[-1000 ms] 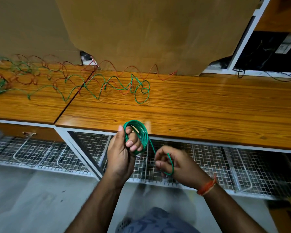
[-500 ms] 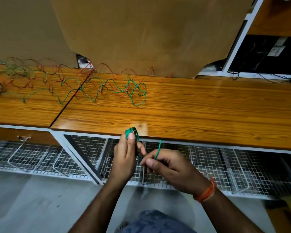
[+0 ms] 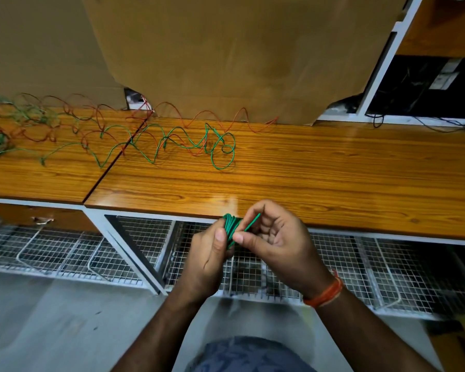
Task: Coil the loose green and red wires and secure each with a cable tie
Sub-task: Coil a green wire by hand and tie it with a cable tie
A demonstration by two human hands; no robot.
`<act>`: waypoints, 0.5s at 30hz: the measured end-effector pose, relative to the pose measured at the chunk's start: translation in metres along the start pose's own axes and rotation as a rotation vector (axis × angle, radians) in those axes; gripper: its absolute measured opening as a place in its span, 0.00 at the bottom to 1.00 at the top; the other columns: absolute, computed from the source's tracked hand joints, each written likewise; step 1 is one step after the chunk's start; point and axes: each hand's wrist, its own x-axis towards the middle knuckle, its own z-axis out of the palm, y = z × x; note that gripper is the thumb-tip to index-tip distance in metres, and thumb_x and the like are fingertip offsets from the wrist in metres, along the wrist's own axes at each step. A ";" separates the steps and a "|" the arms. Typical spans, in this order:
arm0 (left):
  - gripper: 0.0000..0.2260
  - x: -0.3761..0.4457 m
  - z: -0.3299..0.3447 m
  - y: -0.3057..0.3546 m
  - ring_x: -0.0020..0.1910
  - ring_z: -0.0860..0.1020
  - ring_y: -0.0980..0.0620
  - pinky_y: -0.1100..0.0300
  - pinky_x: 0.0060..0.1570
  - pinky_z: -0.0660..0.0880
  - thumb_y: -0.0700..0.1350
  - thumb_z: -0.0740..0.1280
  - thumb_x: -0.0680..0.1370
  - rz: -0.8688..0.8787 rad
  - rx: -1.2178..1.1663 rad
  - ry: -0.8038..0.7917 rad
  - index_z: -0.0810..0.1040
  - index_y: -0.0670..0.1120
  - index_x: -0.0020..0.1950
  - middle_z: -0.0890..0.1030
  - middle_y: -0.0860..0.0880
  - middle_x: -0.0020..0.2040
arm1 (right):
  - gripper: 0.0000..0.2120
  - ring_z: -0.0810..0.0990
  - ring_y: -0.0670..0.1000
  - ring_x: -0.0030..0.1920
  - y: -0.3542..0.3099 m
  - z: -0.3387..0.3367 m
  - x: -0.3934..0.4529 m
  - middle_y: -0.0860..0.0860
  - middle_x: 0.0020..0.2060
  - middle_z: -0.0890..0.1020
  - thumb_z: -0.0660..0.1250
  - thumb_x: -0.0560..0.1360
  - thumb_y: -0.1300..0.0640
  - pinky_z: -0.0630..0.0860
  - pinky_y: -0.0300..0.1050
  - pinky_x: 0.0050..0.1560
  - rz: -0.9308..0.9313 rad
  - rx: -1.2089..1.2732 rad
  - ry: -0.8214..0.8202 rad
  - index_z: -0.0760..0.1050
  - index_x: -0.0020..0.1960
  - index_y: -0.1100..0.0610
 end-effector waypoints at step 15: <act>0.33 -0.006 -0.011 -0.015 0.32 0.75 0.40 0.39 0.30 0.71 0.68 0.47 0.83 -0.056 0.089 0.130 0.78 0.45 0.45 0.77 0.45 0.34 | 0.04 0.80 0.48 0.51 -0.011 -0.026 0.022 0.51 0.50 0.82 0.75 0.76 0.57 0.76 0.43 0.50 -0.434 -0.821 -0.314 0.86 0.50 0.57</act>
